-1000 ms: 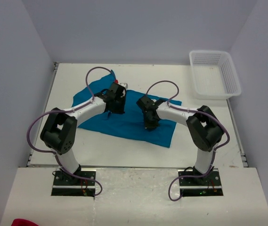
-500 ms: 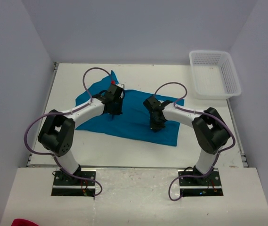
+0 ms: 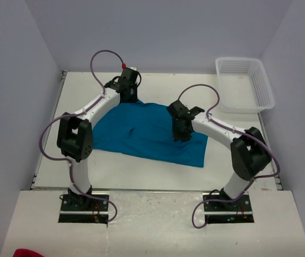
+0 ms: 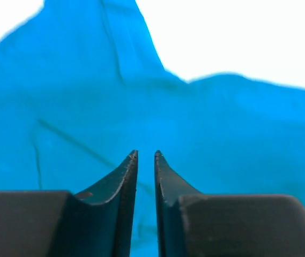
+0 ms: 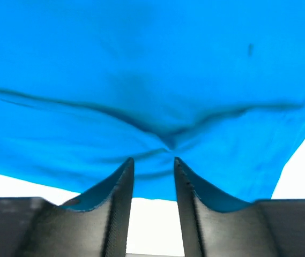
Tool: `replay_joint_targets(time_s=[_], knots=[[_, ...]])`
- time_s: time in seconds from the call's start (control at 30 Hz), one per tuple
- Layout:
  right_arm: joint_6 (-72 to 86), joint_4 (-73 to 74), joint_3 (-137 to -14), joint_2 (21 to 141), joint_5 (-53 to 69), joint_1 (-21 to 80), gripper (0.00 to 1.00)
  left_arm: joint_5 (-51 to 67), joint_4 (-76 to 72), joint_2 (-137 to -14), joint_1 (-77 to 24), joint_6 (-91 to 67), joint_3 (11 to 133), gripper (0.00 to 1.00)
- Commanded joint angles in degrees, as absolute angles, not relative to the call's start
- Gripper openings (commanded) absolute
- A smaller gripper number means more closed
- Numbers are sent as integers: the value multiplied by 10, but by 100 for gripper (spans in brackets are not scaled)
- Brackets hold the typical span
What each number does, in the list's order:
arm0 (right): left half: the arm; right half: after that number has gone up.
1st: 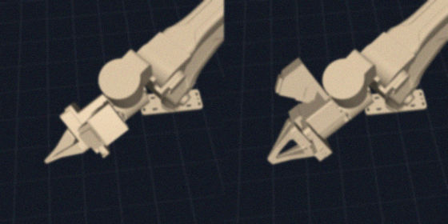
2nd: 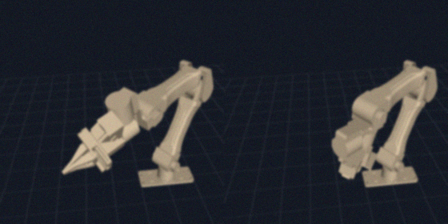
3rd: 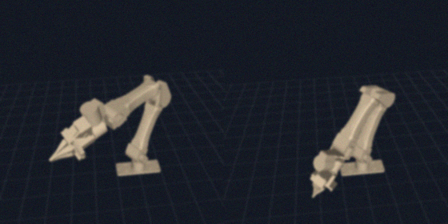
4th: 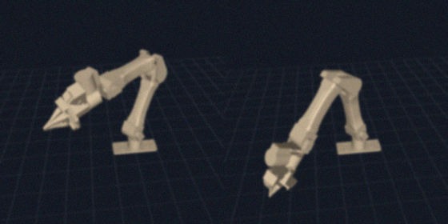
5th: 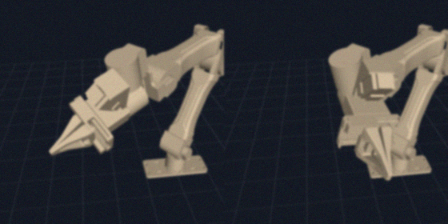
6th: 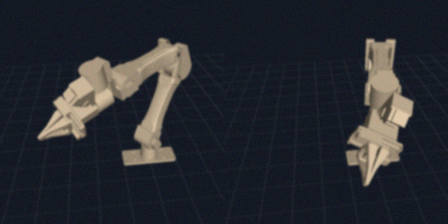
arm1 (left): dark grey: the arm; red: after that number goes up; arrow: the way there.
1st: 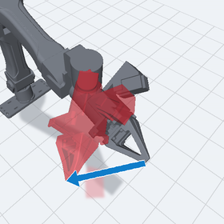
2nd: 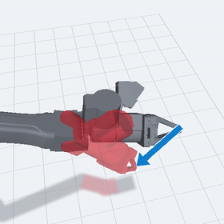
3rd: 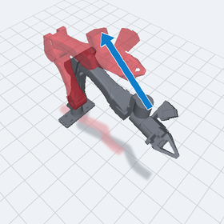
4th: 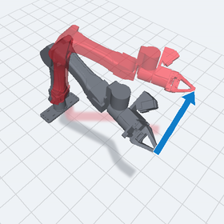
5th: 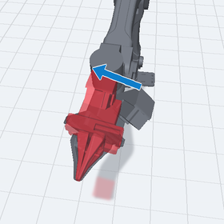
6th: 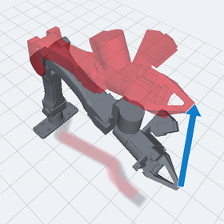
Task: Fold and stack the t-shirts
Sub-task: Fold the flattened tshirt in 1/3 of the way, then grap the side of the flattened tshirt furthest away from the robot with both arms
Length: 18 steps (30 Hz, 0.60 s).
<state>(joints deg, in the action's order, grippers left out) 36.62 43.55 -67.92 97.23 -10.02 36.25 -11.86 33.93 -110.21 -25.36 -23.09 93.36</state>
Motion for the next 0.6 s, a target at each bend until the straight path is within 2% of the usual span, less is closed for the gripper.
replay_joint_targets(time_s=[0.0, 0.03, 0.07, 0.13, 0.17, 0.3, 0.43, 0.57], knots=[[331, 466, -762, 949, -121, 343, 38, -131, 387, -1162, -220, -198, 1032, 21], [327, 472, -776, 952, -117, 328, 42, -125, 410, -1196, -202, -196, 1087, 22], [323, 473, -804, 956, -110, 321, 50, -116, 417, -1211, -193, -192, 1110, 25], [310, 483, -846, 964, -103, 295, 54, -71, 430, -1261, -167, -188, 1181, 33], [307, 489, -860, 975, -99, 286, 62, -53, 438, -1279, -158, -186, 1209, 38], [284, 505, -922, 1010, -82, 241, 63, 30, 452, -1364, -121, -190, 1327, 41], [273, 512, -960, 1038, -53, 192, 63, 92, 366, -1357, -101, -207, 1275, 51], [268, 504, -963, 1051, -39, 175, 63, 146, 286, -1366, -97, -211, 1238, 53]])
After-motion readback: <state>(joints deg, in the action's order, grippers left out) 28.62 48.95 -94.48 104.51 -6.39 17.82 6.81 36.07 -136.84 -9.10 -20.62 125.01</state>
